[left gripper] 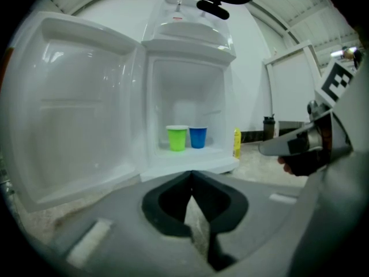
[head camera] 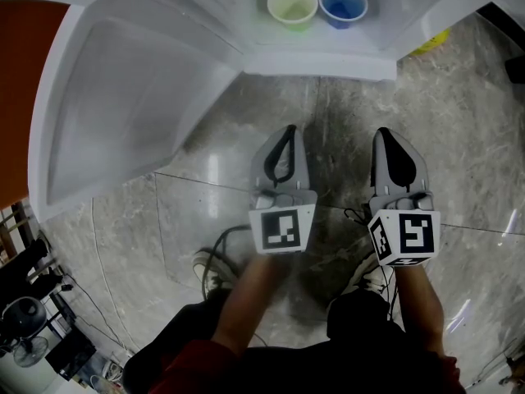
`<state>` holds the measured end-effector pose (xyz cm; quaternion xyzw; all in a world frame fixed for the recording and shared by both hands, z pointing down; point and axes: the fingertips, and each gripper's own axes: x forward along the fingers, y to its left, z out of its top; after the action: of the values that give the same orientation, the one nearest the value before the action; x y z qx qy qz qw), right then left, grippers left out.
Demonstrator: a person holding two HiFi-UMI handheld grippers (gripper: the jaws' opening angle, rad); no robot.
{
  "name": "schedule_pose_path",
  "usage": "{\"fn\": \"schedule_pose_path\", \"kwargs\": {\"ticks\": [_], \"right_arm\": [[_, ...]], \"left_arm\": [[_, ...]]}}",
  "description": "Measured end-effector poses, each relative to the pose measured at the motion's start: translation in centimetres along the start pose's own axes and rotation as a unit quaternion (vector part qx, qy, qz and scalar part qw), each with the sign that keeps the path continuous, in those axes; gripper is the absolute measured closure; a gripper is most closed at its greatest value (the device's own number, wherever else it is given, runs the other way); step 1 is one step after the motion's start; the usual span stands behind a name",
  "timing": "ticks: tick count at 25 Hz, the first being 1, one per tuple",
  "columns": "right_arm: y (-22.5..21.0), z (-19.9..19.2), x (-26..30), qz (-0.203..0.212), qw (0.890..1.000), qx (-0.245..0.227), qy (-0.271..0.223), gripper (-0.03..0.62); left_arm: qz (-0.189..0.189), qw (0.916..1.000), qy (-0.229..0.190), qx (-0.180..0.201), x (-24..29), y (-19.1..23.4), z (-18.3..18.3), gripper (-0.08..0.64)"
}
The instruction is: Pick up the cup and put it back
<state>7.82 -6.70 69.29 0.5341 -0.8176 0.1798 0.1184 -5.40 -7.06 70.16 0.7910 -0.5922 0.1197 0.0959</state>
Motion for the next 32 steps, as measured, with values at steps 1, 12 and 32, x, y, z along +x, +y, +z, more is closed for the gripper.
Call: {"fn": "schedule_pose_path", "kwargs": {"ticks": [1, 12, 32], "right_arm": [[0.0, 0.0, 0.0, 0.0, 1.0, 0.0, 0.0, 0.594], [-0.3, 0.0, 0.4, -0.008, 1.0, -0.015, -0.001, 0.594], [9.4, 16.4, -11.5, 0.039, 0.995, -0.073, 0.053, 0.594]], "left_arm": [[-0.001, 1.0, 0.0, 0.0, 0.0, 0.0, 0.0, 0.56], [-0.036, 0.9986, -0.033, 0.022, 1.1, 0.9, 1.0, 0.56], [-0.133, 0.9847, 0.072, 0.087, -12.8, -1.1, 16.3, 0.561]]}}
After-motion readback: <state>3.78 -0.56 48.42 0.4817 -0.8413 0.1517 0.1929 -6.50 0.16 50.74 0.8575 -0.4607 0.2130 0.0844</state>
